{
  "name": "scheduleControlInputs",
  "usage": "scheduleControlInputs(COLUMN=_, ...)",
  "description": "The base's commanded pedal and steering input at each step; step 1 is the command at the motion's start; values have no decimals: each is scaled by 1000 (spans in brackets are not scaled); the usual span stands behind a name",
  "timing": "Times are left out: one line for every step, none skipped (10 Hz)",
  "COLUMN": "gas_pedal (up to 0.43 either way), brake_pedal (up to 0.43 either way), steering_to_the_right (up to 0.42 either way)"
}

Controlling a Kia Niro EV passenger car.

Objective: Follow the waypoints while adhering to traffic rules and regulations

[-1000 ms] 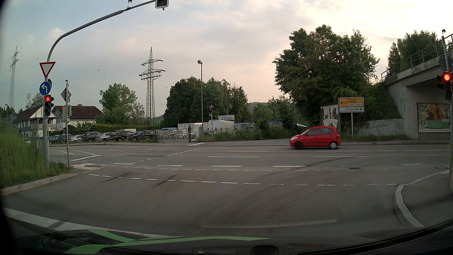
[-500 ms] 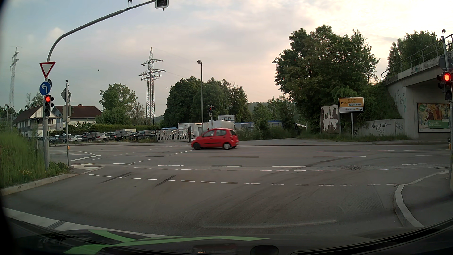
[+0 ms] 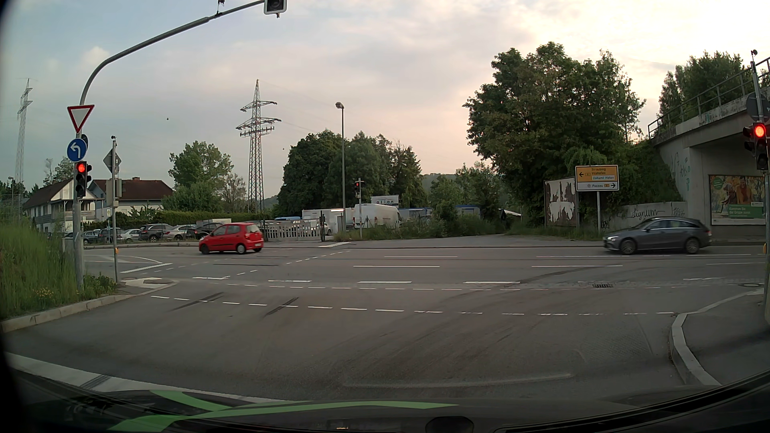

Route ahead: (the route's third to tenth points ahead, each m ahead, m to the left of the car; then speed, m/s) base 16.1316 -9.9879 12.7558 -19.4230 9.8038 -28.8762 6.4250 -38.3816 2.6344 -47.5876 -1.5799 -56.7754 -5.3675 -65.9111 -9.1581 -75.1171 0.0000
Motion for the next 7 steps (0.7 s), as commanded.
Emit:
scheduleControlInputs(gas_pedal=0, brake_pedal=280, steering_to_the_right=62)
scheduleControlInputs(gas_pedal=0, brake_pedal=280, steering_to_the_right=62)
scheduleControlInputs(gas_pedal=0, brake_pedal=280, steering_to_the_right=62)
scheduleControlInputs(gas_pedal=0, brake_pedal=280, steering_to_the_right=62)
scheduleControlInputs(gas_pedal=0, brake_pedal=280, steering_to_the_right=62)
scheduleControlInputs(gas_pedal=0, brake_pedal=280, steering_to_the_right=62)
scheduleControlInputs(gas_pedal=0, brake_pedal=280, steering_to_the_right=62)
